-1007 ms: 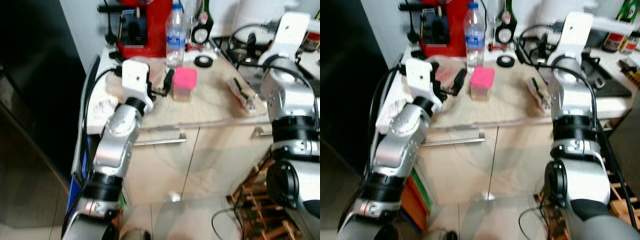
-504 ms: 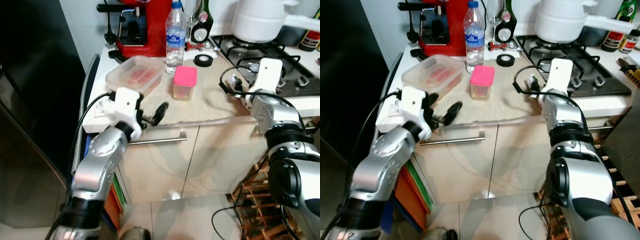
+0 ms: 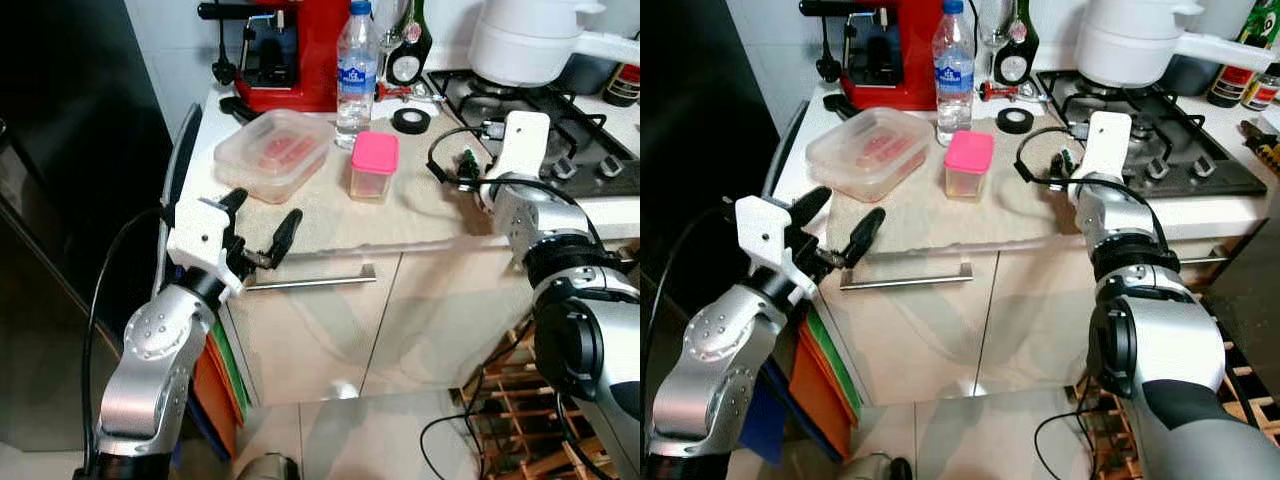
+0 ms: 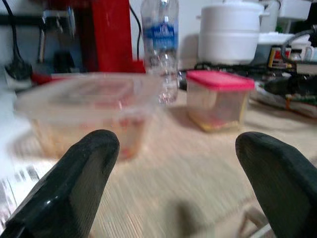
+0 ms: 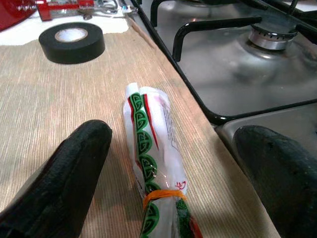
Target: Restocking fridge
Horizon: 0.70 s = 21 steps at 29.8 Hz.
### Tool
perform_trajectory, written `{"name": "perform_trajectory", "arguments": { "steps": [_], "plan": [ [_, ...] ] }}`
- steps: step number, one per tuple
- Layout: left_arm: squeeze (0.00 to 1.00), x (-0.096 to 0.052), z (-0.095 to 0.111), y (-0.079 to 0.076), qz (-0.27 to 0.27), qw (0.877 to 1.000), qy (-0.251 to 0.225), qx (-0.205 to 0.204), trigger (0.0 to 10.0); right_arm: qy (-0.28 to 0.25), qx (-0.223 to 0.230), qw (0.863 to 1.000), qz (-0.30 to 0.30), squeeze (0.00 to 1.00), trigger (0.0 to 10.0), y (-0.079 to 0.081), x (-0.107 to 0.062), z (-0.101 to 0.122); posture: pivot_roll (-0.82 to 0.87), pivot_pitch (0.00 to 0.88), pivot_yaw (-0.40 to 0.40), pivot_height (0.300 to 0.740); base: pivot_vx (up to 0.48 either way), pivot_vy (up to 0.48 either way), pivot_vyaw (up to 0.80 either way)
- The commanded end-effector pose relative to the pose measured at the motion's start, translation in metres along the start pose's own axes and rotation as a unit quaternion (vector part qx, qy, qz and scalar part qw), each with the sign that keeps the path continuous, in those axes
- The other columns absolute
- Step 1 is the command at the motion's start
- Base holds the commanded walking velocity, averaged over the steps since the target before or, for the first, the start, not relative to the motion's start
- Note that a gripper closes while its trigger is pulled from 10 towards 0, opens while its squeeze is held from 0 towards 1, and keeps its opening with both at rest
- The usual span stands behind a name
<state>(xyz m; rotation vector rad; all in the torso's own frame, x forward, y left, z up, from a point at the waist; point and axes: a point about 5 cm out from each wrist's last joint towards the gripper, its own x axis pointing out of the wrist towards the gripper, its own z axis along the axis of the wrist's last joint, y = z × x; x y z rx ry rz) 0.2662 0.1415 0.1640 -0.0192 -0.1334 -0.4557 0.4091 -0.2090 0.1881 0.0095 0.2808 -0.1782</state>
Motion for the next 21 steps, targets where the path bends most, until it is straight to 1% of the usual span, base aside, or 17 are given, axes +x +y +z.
{"name": "perform_trajectory", "arguments": {
  "steps": [1, 6, 8, 12, 17, 18, 21],
  "plan": [
    [0.0, 0.0, -0.001, -0.001, -0.013, 1.0, 0.005, -0.007, 10.0, -0.003, -0.003, 1.0, 0.005, 0.0, 10.0, 0.003, 0.0, 0.005, 0.17, 0.0, -0.007, 0.74, 0.0, 0.0, 0.0],
    [0.0, 0.002, -0.007, -0.003, -0.023, 0.999, 0.023, -0.021, 10.0, 0.013, 0.002, 1.0, 0.003, 0.0, 10.0, 0.001, 0.001, -0.002, 0.17, 0.0, -0.01, 0.74, 0.0, 0.0, 0.0],
    [0.0, 0.005, -0.009, -0.004, -0.022, 0.998, 0.037, -0.036, 10.0, 0.029, 0.015, 0.999, 0.01, 0.0, 10.0, 0.002, 0.001, -0.009, 0.17, 0.0, -0.011, 0.74, 0.0, 0.0, 0.0],
    [0.0, 0.011, -0.006, -0.004, -0.014, 0.998, 0.036, -0.047, 10.0, 0.043, 0.031, 0.998, 0.016, 0.0, 10.0, 0.002, 0.001, -0.014, 0.17, 0.0, -0.012, 0.74, 0.0, 0.0, 0.0],
    [0.0, 0.017, -0.003, -0.004, -0.007, 0.998, 0.035, -0.059, 10.0, 0.048, 0.032, 0.998, 0.019, 0.0, 10.0, 0.001, 0.001, -0.017, 0.17, 0.0, -0.013, 0.74, 0.0, 0.0, 0.0],
    [0.0, 0.021, -0.002, -0.002, -0.009, 0.997, 0.04, -0.06, 10.0, 0.054, 0.034, 0.998, 0.026, 0.0, 0.0, 0.002, 0.001, -0.02, 0.16, 0.0, -0.013, 0.74, 0.0, 0.0, 0.0],
    [0.0, 0.025, 0.0, 0.0, -0.01, 0.997, 0.042, -0.059, 10.0, 0.056, 0.035, 0.997, 0.03, 0.0, 0.0, 0.003, 0.001, -0.021, 0.16, 0.001, -0.014, 0.74, 0.0, 0.0, 0.0]
  ]
}}
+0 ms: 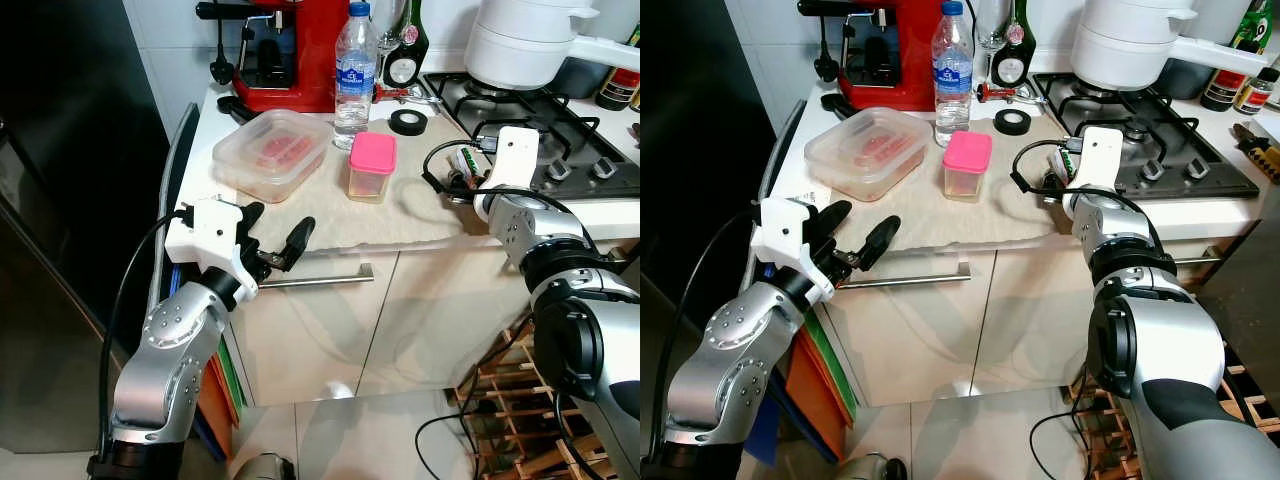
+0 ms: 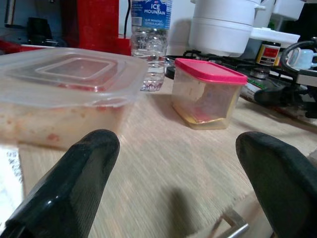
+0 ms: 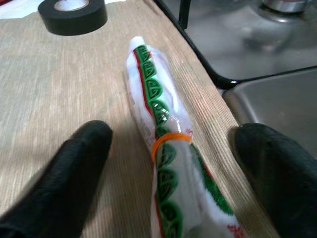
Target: Restocking fridge
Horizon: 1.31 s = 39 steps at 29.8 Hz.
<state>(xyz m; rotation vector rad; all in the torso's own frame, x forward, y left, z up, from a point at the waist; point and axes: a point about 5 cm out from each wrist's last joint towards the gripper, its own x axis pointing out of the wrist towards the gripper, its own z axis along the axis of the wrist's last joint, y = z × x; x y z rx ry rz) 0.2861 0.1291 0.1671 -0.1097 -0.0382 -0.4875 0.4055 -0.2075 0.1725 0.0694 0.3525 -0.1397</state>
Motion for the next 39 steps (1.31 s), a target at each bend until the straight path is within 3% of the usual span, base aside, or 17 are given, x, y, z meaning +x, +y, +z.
{"name": "perform_trajectory", "arguments": {
  "steps": [1, 5, 10, 19, 25, 27, 31, 35, 37, 38, 39],
  "plan": [
    [0.0, 0.001, 0.0, 0.002, 0.003, 1.0, 0.006, -0.004, 10.0, 0.018, 0.012, 1.0, 0.008, 0.0, 0.0, 0.001, 0.0, -0.005, 0.16, 0.001, -0.014, 0.74, 0.0, 0.0, 0.0],
    [0.0, 0.013, 0.007, 0.012, 0.025, 0.999, 0.015, -0.031, 10.0, 0.025, 0.021, 0.999, 0.011, 0.0, 0.0, 0.003, 0.001, -0.01, 0.16, 0.003, -0.013, 0.74, 0.0, 0.0, 0.0],
    [0.0, 0.017, 0.004, 0.006, 0.023, 0.997, 0.036, -0.066, 10.0, 0.035, 0.015, 0.999, 0.027, 0.0, 0.0, 0.006, 0.001, -0.014, 0.16, 0.006, -0.012, 0.74, 0.0, 0.0, 0.0],
    [0.0, 0.02, -0.001, 0.004, 0.019, 0.996, 0.052, -0.07, 10.0, 0.017, -0.008, 0.999, 0.026, 0.0, 0.0, 0.007, 0.001, -0.012, 0.15, 0.011, -0.012, 0.74, 0.0, 0.0, 0.0],
    [0.0, 0.021, 0.0, 0.002, 0.017, 0.995, 0.058, -0.075, 10.0, -0.04, -0.087, 0.995, -0.003, 0.0, 0.0, 0.007, 0.0, 0.0, 0.15, 0.014, -0.007, 0.74, 0.0, 0.0, 0.0],
    [0.0, 0.021, 0.0, 0.003, 0.017, 0.996, 0.057, -0.074, 10.0, -0.095, -0.139, 0.985, -0.036, 0.0, 0.0, 0.005, -0.002, 0.017, 0.15, 0.014, -0.006, 0.74, 0.0, 0.0, 0.0],
    [0.0, 0.022, 0.0, 0.002, 0.016, 0.996, 0.057, -0.073, 10.0, -0.152, -0.183, 0.969, -0.064, 0.0, 0.0, 0.005, -0.006, 0.034, 0.15, 0.014, -0.005, 0.74, 0.0, 0.0, 0.0],
    [0.0, 0.022, -0.001, 0.001, 0.014, 0.995, 0.059, -0.073, 10.0, -0.193, -0.194, 0.959, -0.077, 0.0, 0.0, 0.006, -0.01, 0.045, 0.15, 0.01, -0.008, 0.74, 0.0, 0.0, 0.0],
    [0.0, 0.022, -0.002, 0.002, 0.016, 0.996, 0.061, -0.07, 10.0, -0.187, -0.19, 0.962, -0.067, 0.0, 0.0, 0.009, -0.009, 0.042, 0.15, 0.008, -0.008, 0.74, 0.0, 0.0, 0.0],
    [0.0, 0.023, -0.003, 0.001, 0.017, 0.996, 0.062, -0.068, 10.0, -0.163, -0.171, 0.97, -0.054, 0.0, 0.0, 0.011, -0.006, 0.034, 0.15, 0.005, -0.009, 0.74, 0.0, 0.0, 0.0],
    [0.0, 0.023, -0.003, 0.001, 0.016, 0.996, 0.063, -0.066, 10.0, -0.141, -0.156, 0.977, -0.045, 0.0, 8.2, 0.012, -0.004, 0.026, 0.15, 0.003, -0.01, 0.74, 0.0, 0.0, 0.0]
  ]
}}
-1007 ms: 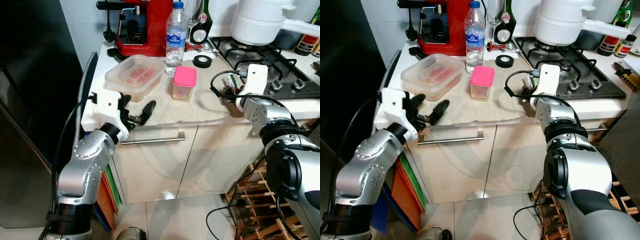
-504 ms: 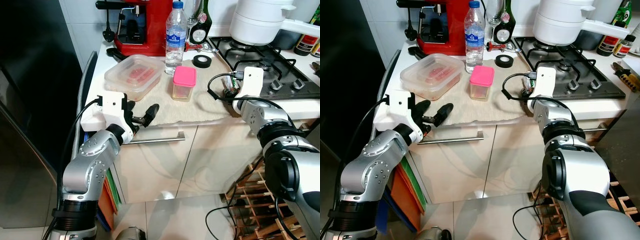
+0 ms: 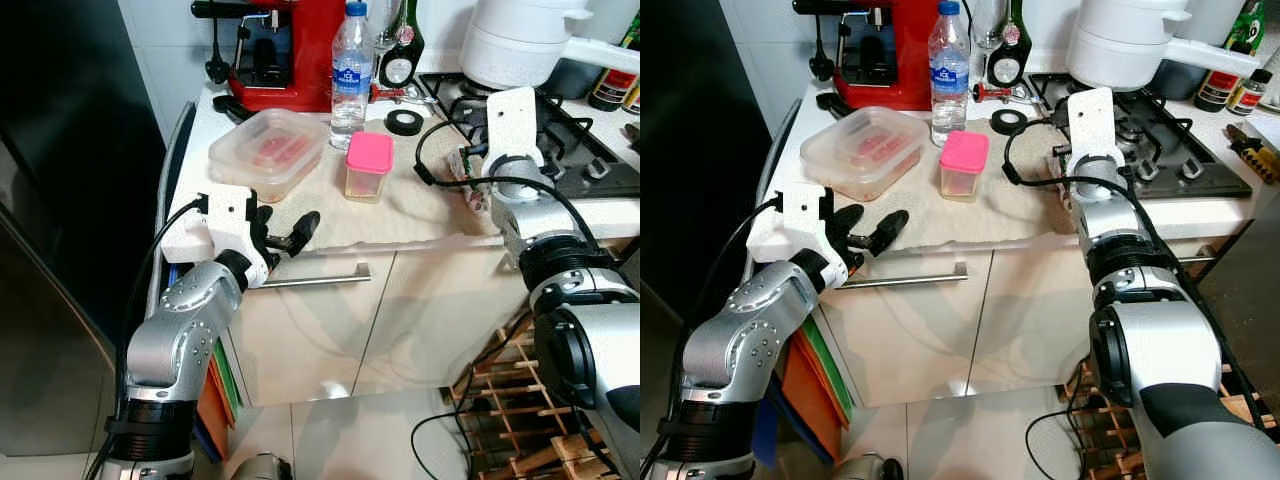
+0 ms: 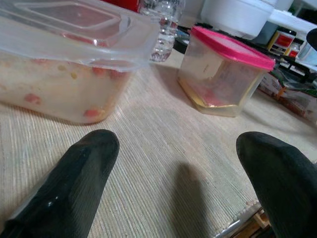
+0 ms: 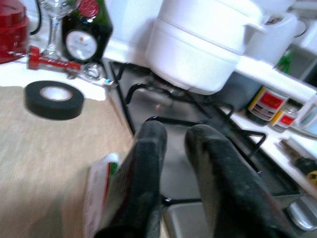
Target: Restocking fridge
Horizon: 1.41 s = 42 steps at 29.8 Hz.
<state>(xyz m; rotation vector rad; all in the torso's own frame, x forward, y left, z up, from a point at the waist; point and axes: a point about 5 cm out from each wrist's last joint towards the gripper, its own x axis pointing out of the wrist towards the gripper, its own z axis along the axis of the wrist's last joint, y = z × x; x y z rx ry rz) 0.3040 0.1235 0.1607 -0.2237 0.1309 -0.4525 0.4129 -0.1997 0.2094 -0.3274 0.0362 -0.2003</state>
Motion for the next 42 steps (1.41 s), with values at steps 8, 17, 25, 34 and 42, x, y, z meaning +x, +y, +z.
{"name": "perform_trajectory", "arguments": {
  "steps": [8, 17, 25, 34, 42],
  "plan": [
    [0.0, 0.003, 0.002, -0.004, -0.008, 0.999, -0.005, 0.034, 10.0, 0.063, 0.134, 0.989, 0.018, 1.0, 10.0, 0.007, 0.0, -0.009, 0.16, 0.0, -0.011, 0.74, 0.0, 0.0, 0.0],
    [0.0, -0.013, 0.001, -0.017, -0.069, 0.988, -0.078, 0.11, 10.0, 0.065, 0.187, 0.98, 0.002, 1.0, 10.0, -0.005, 0.005, 0.007, 0.17, 0.0, -0.017, 0.74, 0.0, 0.0, 0.0],
    [0.0, -0.013, 0.006, -0.024, -0.093, 0.983, -0.096, 0.124, 10.0, 0.112, 0.209, 0.971, 0.01, 1.0, 10.0, -0.004, 0.004, -0.003, 0.18, 0.002, -0.022, 0.74, 0.0, 0.0, 0.0],
    [0.0, -0.016, 0.022, -0.032, -0.114, 0.976, -0.139, 0.119, 10.0, 0.158, 0.166, 0.972, 0.049, 0.0, 10.0, 0.003, 0.0, -0.019, 0.18, 0.014, -0.02, 0.74, 0.0, 0.0, 0.0],
    [0.0, -0.014, 0.021, -0.032, -0.108, 0.979, -0.138, 0.108, 10.0, 0.18, 0.172, 0.967, 0.056, 0.0, 10.0, 0.005, -0.003, -0.028, 0.18, 0.019, -0.021, 0.74, 0.0, 0.0, 0.0]
  ]
}}
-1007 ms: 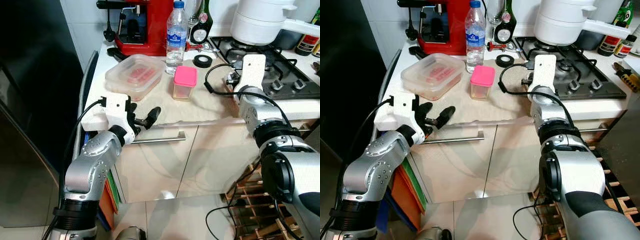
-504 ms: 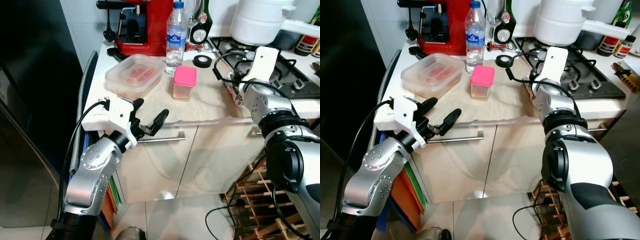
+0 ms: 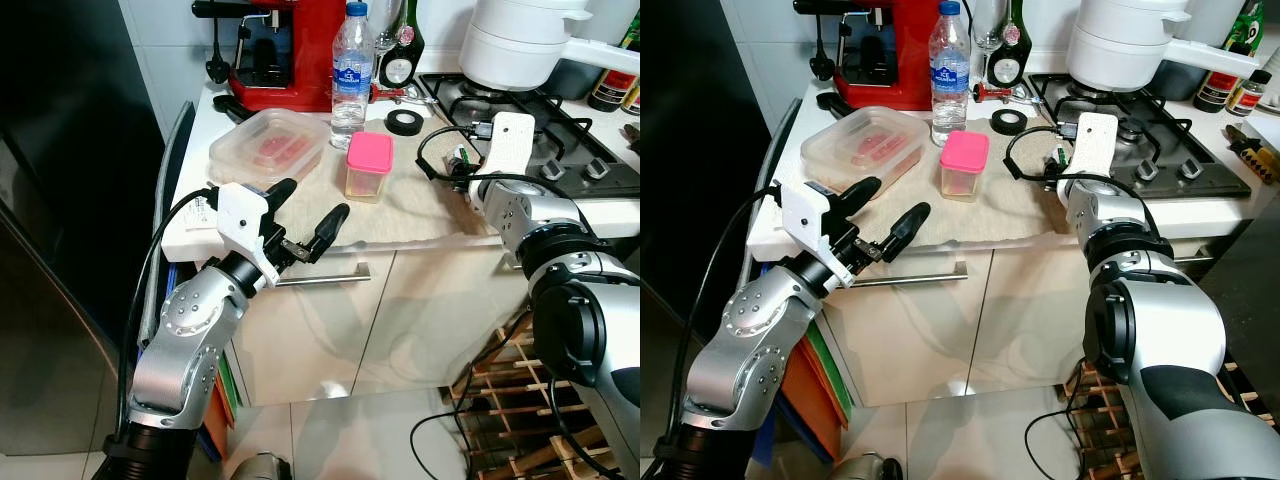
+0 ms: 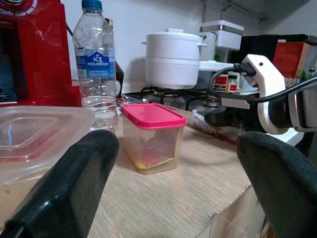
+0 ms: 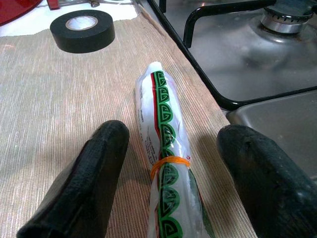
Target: Restocking fridge
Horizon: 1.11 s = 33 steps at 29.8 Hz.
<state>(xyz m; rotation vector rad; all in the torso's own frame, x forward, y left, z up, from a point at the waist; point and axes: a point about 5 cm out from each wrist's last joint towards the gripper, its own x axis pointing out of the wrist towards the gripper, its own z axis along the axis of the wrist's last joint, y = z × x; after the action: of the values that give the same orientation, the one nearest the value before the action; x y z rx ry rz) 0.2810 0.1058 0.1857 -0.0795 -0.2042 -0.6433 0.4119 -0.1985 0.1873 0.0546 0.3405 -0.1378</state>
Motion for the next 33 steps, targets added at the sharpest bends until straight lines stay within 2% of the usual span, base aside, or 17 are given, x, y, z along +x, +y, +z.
{"name": "perform_trajectory", "arguments": {
  "steps": [1, 8, 16, 17, 18, 19, 20, 27, 33],
  "plan": [
    [0.0, 0.001, 0.004, 0.001, 0.001, 1.0, -0.007, -0.001, 10.0, 0.02, 0.003, 1.0, -0.007, 0.0, 10.0, -0.006, 0.0, -0.008, 0.18, 0.019, -0.022, 0.74, 0.0, 0.0, 0.0],
    [0.0, 0.004, 0.005, 0.003, 0.005, 1.0, -0.004, -0.007, 10.0, 0.041, 0.043, 0.998, -0.011, 0.0, 10.0, -0.01, 0.0, -0.018, 0.18, 0.019, -0.02, 0.74, 0.0, 0.0, 0.0],
    [0.0, 0.006, 0.005, 0.004, 0.014, 1.0, -0.001, -0.024, 10.0, 0.052, 0.041, 0.998, -0.009, 0.0, 10.0, -0.011, 0.0, -0.026, 0.18, 0.021, -0.021, 0.74, 0.0, 0.0, 0.0],
    [0.0, 0.006, 0.005, 0.004, 0.015, 1.0, -0.001, -0.026, 10.0, 0.054, 0.041, 0.998, -0.009, 0.0, 9.1, -0.011, 0.0, -0.027, 0.18, 0.022, -0.021, 0.74, 0.0, 0.0, 0.0],
    [0.0, 0.007, 0.005, 0.004, 0.015, 1.0, 0.003, -0.024, 10.0, 0.055, 0.041, 0.998, -0.009, 0.0, 3.9, -0.011, 0.0, -0.028, 0.18, 0.022, -0.022, 0.74, 0.0, 0.0, 0.0],
    [0.0, 0.007, 0.004, 0.004, 0.015, 1.0, 0.006, -0.021, 10.0, 0.056, 0.041, 0.998, -0.009, 0.0, 3.9, -0.011, 0.001, -0.029, 0.18, 0.022, -0.022, 0.74, 0.0, 0.0, 0.0],
    [0.0, 0.007, 0.004, 0.004, 0.015, 1.0, 0.006, -0.023, 10.0, 0.057, 0.041, 0.998, -0.007, 0.0, 0.0, -0.01, 0.001, -0.03, 0.18, 0.024, -0.021, 0.74, 0.0, 0.0, 0.0],
    [0.0, 0.009, 0.004, 0.005, 0.023, 0.999, 0.009, -0.043, 10.0, 0.063, 0.048, 0.997, 0.009, 0.0, 0.0, -0.004, 0.001, -0.035, 0.18, 0.024, -0.02, 0.74, 0.0, 0.0, 0.0],
    [0.0, 0.009, 0.001, 0.005, 0.019, 0.999, 0.02, -0.043, 10.0, 0.064, 0.049, 0.997, 0.012, 0.0, 0.0, -0.003, 0.001, -0.037, 0.18, 0.023, -0.018, 0.74, 0.0, 0.0, 0.0]
  ]
}}
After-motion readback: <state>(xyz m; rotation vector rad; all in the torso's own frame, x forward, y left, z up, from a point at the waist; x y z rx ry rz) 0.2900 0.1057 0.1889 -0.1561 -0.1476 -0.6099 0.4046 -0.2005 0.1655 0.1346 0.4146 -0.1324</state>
